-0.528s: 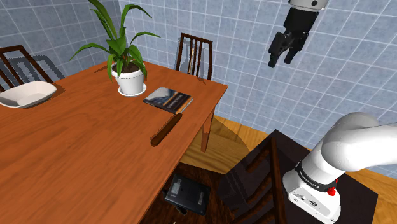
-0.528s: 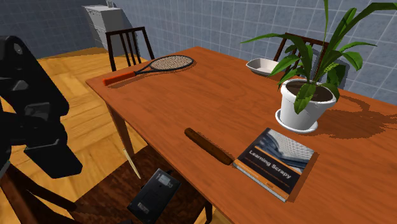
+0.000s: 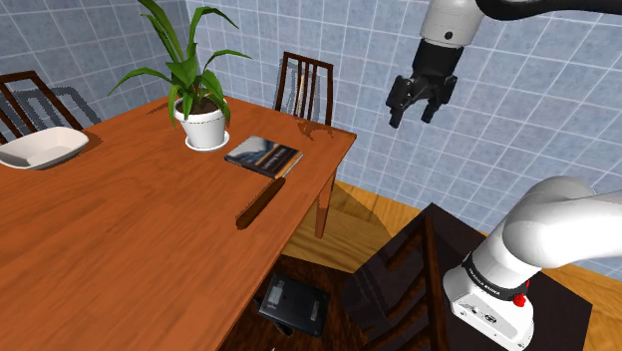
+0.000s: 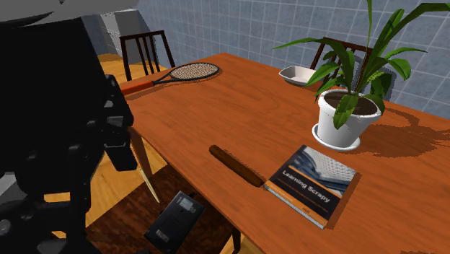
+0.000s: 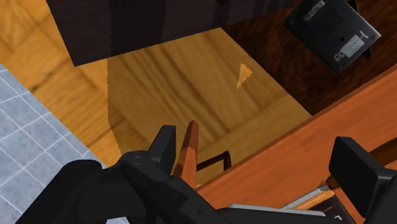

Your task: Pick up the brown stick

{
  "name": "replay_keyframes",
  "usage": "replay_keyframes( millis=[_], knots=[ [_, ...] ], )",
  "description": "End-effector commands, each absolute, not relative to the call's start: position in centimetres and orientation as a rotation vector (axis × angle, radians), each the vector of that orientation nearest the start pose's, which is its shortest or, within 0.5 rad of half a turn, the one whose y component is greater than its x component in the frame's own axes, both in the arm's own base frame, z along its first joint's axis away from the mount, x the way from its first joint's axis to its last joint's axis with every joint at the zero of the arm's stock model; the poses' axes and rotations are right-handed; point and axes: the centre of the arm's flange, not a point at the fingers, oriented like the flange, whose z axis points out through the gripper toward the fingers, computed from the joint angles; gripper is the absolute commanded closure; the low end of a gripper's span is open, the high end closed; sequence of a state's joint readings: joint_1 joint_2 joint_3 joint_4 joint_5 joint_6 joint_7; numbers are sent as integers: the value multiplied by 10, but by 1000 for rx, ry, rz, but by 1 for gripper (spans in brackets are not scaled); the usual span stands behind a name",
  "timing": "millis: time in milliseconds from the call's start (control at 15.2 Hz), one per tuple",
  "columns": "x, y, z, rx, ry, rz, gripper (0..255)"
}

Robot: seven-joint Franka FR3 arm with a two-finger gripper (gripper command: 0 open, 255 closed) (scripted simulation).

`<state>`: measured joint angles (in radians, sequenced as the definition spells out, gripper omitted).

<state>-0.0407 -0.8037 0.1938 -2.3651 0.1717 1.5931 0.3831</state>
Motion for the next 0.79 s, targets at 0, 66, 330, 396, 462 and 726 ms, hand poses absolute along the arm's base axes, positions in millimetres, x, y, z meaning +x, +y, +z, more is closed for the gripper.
replay_keyframes(
  millis=[0,66,330,396,462,726],
  knots=[
    [310,105,571,-3061,535,-20,0],
    [315,116,564,-3056,576,-20,0],
    [335,156,534,-3029,739,-16,0],
    [341,165,527,-3021,779,-15,0],
    [346,175,519,-3012,820,-14,0],
    [373,211,489,-2972,981,-10,0]
  ],
)
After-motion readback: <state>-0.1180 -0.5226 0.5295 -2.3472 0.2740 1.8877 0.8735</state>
